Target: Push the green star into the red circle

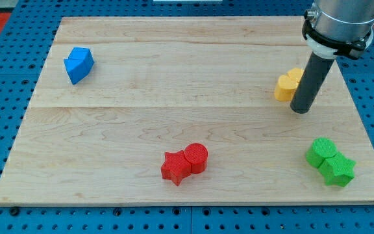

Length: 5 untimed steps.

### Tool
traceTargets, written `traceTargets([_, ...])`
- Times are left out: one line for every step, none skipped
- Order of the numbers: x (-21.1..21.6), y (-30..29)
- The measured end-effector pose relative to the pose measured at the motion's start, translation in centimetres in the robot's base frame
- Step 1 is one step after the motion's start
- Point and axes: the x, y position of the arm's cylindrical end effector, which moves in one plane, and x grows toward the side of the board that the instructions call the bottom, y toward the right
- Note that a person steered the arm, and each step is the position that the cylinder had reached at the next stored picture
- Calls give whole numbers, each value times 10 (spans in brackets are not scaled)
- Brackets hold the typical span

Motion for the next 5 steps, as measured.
traceTargets([0, -2])
traceTargets([4, -1])
traceTargets([19, 34])
traceTargets([67, 74])
traceTargets([113, 76])
